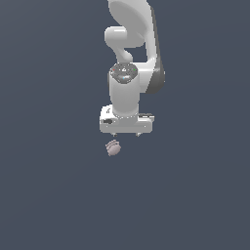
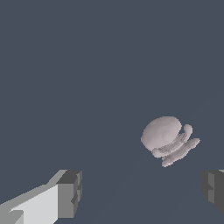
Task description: Pick up the object and move it to a goal position.
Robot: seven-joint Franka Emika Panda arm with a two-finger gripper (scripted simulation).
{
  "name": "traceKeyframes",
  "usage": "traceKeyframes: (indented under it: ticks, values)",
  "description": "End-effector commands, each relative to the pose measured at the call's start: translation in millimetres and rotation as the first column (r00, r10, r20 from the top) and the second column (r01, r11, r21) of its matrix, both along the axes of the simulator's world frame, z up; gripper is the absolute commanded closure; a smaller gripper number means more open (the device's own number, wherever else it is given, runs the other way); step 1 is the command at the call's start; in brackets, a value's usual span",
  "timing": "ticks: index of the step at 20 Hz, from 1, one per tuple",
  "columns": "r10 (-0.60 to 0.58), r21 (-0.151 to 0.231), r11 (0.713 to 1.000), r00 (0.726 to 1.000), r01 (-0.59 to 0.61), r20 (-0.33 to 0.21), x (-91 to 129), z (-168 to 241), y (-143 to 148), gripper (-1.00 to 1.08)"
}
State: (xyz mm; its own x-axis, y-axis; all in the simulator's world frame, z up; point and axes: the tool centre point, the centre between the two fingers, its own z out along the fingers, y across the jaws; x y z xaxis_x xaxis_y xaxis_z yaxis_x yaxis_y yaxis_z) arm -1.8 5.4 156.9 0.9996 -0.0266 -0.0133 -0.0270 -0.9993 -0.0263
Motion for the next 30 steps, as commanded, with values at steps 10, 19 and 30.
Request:
traceKeyframes:
  ticks: [10,19,30]
  values:
    - [-0.023,0.030,0.999,0.999,0.021,0.045,14,20,5,-0.92]
    - [-0.033,0.031,0.999,0.998,0.031,0.046,14,20,5,-0.92]
    - [-0.187,0.030,0.982,0.982,0.186,0.031,13,4,-6,-0.92]
